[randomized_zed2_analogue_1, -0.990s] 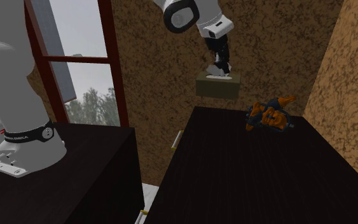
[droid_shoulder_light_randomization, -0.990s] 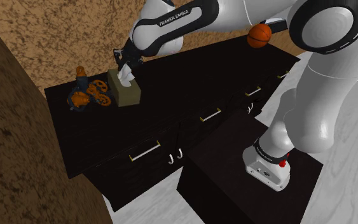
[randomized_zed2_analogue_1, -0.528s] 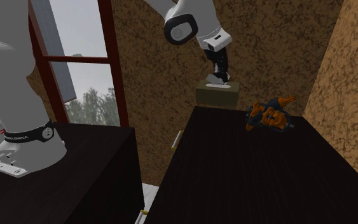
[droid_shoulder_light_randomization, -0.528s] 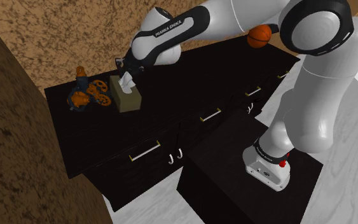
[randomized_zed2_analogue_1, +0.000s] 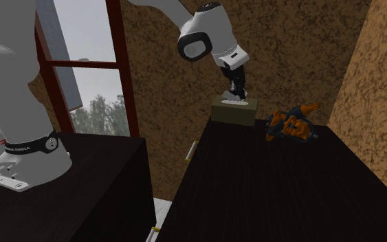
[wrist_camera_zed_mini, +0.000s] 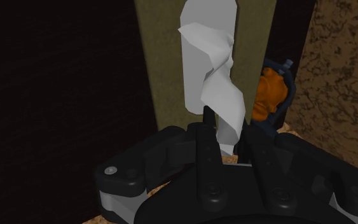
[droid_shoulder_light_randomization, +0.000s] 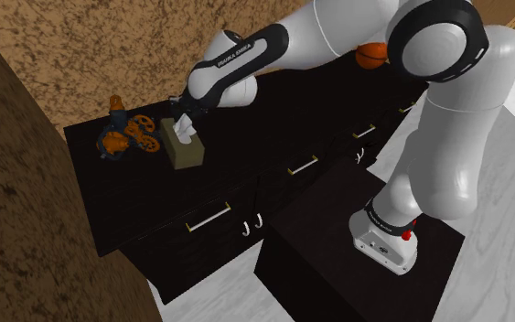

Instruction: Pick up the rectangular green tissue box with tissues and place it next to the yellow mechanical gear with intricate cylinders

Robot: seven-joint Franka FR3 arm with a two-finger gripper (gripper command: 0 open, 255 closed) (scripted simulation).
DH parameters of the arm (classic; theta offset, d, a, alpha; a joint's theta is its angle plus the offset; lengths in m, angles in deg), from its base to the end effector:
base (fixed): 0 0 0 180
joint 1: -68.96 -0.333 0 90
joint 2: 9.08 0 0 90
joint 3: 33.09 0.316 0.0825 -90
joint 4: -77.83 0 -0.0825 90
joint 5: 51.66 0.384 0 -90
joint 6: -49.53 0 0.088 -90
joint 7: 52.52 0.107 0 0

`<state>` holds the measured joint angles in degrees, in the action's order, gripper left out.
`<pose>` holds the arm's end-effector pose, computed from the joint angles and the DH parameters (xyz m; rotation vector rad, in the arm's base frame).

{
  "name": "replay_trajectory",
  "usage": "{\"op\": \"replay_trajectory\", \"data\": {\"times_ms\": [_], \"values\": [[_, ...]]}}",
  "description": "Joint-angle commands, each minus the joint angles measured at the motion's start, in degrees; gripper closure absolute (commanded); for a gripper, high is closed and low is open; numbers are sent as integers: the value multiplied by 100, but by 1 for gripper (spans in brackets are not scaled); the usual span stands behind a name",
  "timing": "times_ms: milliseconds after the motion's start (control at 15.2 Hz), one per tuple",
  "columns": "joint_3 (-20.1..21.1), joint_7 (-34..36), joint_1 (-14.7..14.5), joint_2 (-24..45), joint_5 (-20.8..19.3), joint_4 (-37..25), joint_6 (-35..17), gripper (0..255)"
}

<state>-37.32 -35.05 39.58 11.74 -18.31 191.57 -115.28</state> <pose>0.5953 0.2484 0.3350 -2.6081 0.4974 -0.5195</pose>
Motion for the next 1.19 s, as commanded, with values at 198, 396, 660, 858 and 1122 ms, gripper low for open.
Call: {"op": "replay_trajectory", "data": {"times_ms": [198,396,660,858,1122], "values": [[244,-323,175,264,299,3,-280,255],[408,-516,296,433,467,-12,-444,255],[642,-776,470,671,680,-51,-663,255],[830,-968,613,858,822,-94,-827,255],[1092,-1216,814,1122,985,-166,-1048,255]]}}
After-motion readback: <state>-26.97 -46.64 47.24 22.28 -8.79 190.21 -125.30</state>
